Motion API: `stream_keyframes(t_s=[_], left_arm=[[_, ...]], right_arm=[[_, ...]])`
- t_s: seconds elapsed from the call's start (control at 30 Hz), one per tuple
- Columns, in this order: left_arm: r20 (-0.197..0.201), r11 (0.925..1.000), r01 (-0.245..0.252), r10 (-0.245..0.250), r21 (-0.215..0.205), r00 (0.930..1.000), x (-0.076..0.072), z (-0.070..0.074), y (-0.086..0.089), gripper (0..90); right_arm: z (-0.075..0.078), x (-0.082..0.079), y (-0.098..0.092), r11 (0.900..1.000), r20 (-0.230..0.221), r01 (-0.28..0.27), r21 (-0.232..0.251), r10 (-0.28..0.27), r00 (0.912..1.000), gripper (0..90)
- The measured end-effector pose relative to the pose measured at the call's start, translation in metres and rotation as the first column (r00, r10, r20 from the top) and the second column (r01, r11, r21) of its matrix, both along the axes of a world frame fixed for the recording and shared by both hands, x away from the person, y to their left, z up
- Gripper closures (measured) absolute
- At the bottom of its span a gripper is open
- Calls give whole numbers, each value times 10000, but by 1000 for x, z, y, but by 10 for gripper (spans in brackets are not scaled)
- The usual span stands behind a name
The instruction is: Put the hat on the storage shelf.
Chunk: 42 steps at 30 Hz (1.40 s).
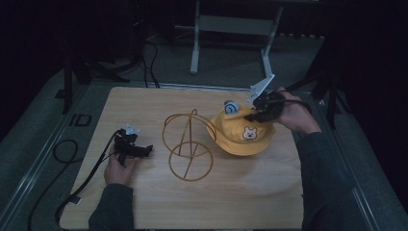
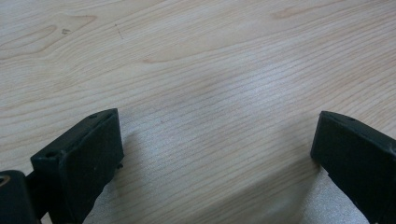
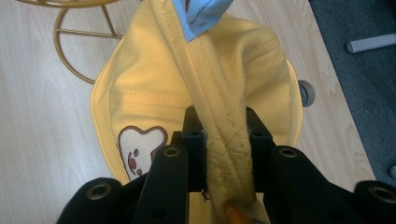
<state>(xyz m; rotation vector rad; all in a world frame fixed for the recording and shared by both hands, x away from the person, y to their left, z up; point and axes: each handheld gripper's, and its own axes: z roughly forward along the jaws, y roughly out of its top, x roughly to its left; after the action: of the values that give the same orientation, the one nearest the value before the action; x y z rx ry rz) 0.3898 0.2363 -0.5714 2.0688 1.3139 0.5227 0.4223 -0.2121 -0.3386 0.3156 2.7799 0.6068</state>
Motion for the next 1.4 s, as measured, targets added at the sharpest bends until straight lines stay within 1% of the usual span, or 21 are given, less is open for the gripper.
stream_keyframes(t_s=[0.1, 0.13, 0.2, 0.47, 0.5, 0.63, 0.73, 0.8, 0.93, 0.97, 1.3, 1.4], left_arm=[[1, 10000, 3, -3, -1, 10000, 0, 0, 0, 21], [-1, 10000, 1, -1, -1, 10000, 0, 0, 0, 21], [3, 10000, -2, 2, -7, 10000, 0, 0, 0, 21], [0, 10000, -3, 3, -5, 10000, 0, 0, 0, 21], [-1, 10000, 0, 0, -1, 10000, 0, 0, 0, 21], [2, 10000, -7, 7, 6, 10000, 0, 0, 0, 21], [-1, 10000, -2, 2, -3, 10000, 0, 0, 0, 21], [-4, 10000, 0, 0, -2, 10000, 0, 0, 0, 21], [-1, 10000, -3, 3, -8, 10000, 0, 0, 0, 21], [-4, 10000, -3, 3, -4, 10000, 0, 0, 0, 21], [-4, 10000, 2, -2, 0, 10000, 0, 0, 0, 21], [-3, 10000, -2, 2, -4, 10000, 0, 0, 0, 21]], right_arm=[[2, -1, 0, 10000, 8, -69, 23, 69, 10000, 762], [6, -3, -1, 9999, 30, -135, 45, 135, 9999, 763], [9, -5, -2, 9999, 36, -140, 68, 140, 9999, 762], [18, -9, -14, 9999, 144, 64, 128, -66, 9999, 762], [21, -10, -20, 9997, 150, 106, 225, -110, 9998, 762], [26, -12, -29, 9990, 177, 204, 389, -211, 9996, 762], [28, -13, -31, 9989, 188, 225, 412, -233, 9996, 761], [34, -16, -37, 9980, 190, 193, 602, -205, 9996, 762], [36, -17, -40, 9977, 190, 170, 653, -183, 9997, 762], [39, -20, -43, 9971, 175, 148, 748, -162, 9997, 762], [45, -22, -50, 9948, 149, 98, 1011, -114, 9998, 762], [49, -23, -54, 9913, 141, 118, 1311, -138, 9998, 762]])
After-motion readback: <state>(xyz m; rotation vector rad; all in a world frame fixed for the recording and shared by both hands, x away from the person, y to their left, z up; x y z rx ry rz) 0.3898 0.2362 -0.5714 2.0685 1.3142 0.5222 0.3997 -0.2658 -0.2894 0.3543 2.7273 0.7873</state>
